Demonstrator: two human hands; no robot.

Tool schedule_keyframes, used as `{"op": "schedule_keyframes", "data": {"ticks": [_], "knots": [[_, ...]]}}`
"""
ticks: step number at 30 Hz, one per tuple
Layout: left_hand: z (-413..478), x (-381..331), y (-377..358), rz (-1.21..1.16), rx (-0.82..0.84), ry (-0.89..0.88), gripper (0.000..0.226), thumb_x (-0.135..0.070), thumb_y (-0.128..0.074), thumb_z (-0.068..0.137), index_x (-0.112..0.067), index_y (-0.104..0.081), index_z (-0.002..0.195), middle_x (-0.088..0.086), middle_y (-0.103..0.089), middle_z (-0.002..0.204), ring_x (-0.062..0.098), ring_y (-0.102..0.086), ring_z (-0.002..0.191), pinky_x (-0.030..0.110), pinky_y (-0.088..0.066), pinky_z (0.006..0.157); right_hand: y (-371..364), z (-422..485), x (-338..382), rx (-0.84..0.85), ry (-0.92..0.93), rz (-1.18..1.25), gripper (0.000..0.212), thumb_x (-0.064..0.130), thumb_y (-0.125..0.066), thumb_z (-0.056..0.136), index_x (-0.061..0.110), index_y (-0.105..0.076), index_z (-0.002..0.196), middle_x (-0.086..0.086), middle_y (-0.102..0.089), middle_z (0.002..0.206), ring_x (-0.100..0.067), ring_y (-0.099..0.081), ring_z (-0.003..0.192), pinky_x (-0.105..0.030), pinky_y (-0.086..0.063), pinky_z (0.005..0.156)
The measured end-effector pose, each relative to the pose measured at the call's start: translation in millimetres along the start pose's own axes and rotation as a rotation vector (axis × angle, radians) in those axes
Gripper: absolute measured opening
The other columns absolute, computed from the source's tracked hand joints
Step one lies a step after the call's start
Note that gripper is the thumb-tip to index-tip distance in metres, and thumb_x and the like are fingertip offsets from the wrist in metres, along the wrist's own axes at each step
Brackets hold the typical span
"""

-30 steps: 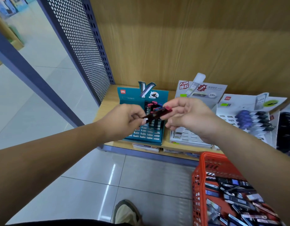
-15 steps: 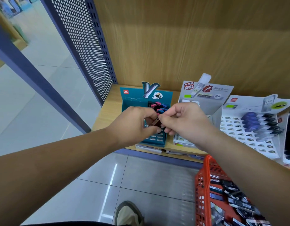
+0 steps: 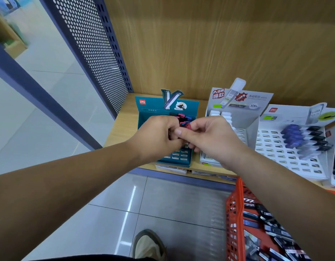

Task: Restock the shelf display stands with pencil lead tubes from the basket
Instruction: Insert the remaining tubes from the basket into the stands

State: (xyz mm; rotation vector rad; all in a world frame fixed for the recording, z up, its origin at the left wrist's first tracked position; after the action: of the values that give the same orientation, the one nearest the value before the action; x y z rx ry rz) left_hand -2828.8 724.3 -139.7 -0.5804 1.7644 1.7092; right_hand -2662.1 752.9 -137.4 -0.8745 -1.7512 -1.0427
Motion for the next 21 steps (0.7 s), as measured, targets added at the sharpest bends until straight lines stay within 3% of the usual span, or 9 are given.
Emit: {"op": "schedule_keyframes", "data": {"ticks": [2, 4, 7, 10, 15, 21], "knots": [[2, 9, 4, -0.107, 0.018, 0.117, 0.033, -0.021, -0.091, 0.075, -0.019, -0.058, 0.069, -0.016, -0.056, 0.055, 0.000, -0.046, 0.050, 0.016, -0.033, 0.048, 3, 6, -2, -0.041, 0.035, -0.030, 0.014, 0.023, -0.082, 0.089, 0.012, -0.078, 0.080, 0.005, -0.065, 0.059, -0.004, -0.056, 0.055, -0.024, -0.051, 0.057], [0, 22, 7, 0.000, 0.048, 0.199, 0.029, -0.028, -0.092, 0.074, -0.022, -0.064, 0.081, -0.016, -0.064, 0.075, 0.001, -0.056, 0.066, 0.020, -0.040, 0.055, 4, 13, -2, -0.048, 0.101, -0.201, 0.013, 0.024, -0.083, 0.087, 0.017, -0.077, 0.078, 0.006, -0.067, 0.062, -0.008, -0.056, 0.057, -0.028, -0.051, 0.062], [-6, 46, 1, 0.289, 0.198, 0.214, 0.031, -0.028, -0.085, 0.081, -0.024, -0.070, 0.107, -0.005, -0.065, 0.116, 0.014, -0.061, 0.103, 0.027, -0.050, 0.082, -1, 18, -4, -0.073, 0.149, -0.398, 0.017, 0.028, -0.087, 0.083, 0.026, -0.072, 0.074, 0.011, -0.065, 0.062, -0.002, -0.057, 0.057, -0.021, -0.046, 0.061], [-13, 62, -9, 0.352, 0.312, 0.195, 0.046, -0.025, -0.079, 0.084, -0.022, -0.066, 0.129, -0.003, -0.060, 0.136, 0.017, -0.056, 0.121, 0.027, -0.047, 0.101, -6, 19, -9, -0.101, 0.178, -0.464, 0.016, 0.029, -0.087, 0.083, 0.026, -0.072, 0.076, 0.013, -0.059, 0.057, 0.000, -0.053, 0.053, -0.015, -0.039, 0.056], [-12, 68, -12, 0.364, 0.344, 0.178, 0.055, -0.029, -0.079, 0.085, -0.023, -0.061, 0.137, -0.004, -0.054, 0.143, 0.016, -0.050, 0.130, 0.032, -0.043, 0.110, -10, 20, -11, -0.127, 0.287, -0.563, 0.023, 0.031, -0.086, 0.083, 0.026, -0.067, 0.072, 0.009, -0.051, 0.068, -0.009, -0.050, 0.066, -0.030, -0.045, 0.066], [-13, 69, -13, 0.381, 0.344, 0.152, 0.054, -0.030, -0.078, 0.086, -0.023, -0.061, 0.136, -0.004, -0.054, 0.142, 0.016, -0.050, 0.129, 0.034, -0.045, 0.110, -14, 21, -9, -0.074, 0.339, -0.723, 0.014, 0.032, -0.083, 0.085, 0.020, -0.075, 0.086, 0.012, -0.045, 0.074, -0.017, -0.053, 0.081, -0.035, -0.048, 0.070]]}}
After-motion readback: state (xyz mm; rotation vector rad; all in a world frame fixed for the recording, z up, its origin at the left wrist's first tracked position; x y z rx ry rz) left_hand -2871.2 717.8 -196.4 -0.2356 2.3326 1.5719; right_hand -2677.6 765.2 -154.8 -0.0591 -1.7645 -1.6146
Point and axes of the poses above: each hand's wrist, its own z-axis towards the middle knuckle, its own y-axis out of the back of the hand, x = y × z, the point moved 2 cm from there along z, towards the middle knuckle
